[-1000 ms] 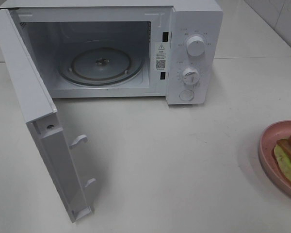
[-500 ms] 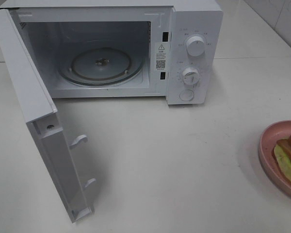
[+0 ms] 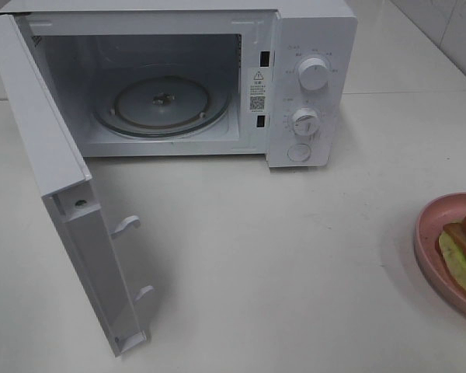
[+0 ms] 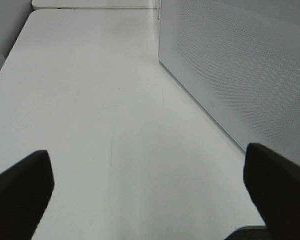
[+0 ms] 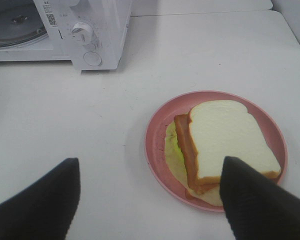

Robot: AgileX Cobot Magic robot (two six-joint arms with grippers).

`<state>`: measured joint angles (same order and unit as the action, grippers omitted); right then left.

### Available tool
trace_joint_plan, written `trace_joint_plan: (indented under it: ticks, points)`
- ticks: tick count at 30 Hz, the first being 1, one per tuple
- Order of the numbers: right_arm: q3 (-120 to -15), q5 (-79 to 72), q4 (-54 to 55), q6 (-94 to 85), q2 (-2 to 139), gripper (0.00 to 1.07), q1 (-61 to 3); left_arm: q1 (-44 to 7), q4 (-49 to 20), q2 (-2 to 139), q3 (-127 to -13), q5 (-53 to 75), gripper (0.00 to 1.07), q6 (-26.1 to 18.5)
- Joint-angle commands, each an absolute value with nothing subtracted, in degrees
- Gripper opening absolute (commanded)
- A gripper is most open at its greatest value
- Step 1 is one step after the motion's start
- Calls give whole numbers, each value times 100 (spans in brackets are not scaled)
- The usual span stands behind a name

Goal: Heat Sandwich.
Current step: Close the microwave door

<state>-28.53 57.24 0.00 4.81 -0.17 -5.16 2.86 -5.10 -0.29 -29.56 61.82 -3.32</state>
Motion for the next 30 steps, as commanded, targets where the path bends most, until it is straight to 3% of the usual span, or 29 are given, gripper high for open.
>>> trace_joint_plan:
  ticks: [1,6,14,18,19,20,22,23,24,26,27,30]
  points:
    - [-2848,5689,0,453,-178,75,-470,304,-544,-74,-2951,6142,98,-350]
    - [-2848,5689,0,453,-178,75,-470,304,-544,-74,-2951,6142,98,-327]
    - [-2848,5689,0,453,-178,75,-470,304,-544,6,-3094,5896,94,109]
    - [-2848,5689,0,453,-178,75,-470,304,-504,298,-3117,5575,70,74]
    - [-2848,5689,0,453,-178,75,-470,304,-504,298,-3117,5575,70,74]
    - [-2848,5689,0,453,-178,75,-470,304,-527,453,-3123,5392,59,74]
    - [-2848,5689,0,453,-178,75,-470,304,-527,613,-3123,5214,47,74]
    - [-2848,5689,0,453,-178,75,-470,304,-527,613,-3123,5214,47,74]
    - [-2848,5689,0,453,-178,75,-470,304,-521,791,-3117,5088,34,74]
    - [-2848,5689,0,453,-178,75,-470,304,-521,1026,-3083,5002,22,74]
    - [-2848,5689,0,453,-178,75,-470,304,-516,1283,-3054,4905,11,74]
    - [-2848,5689,0,453,-178,75,-470,304,-504,1530,-3019,4773,2,74]
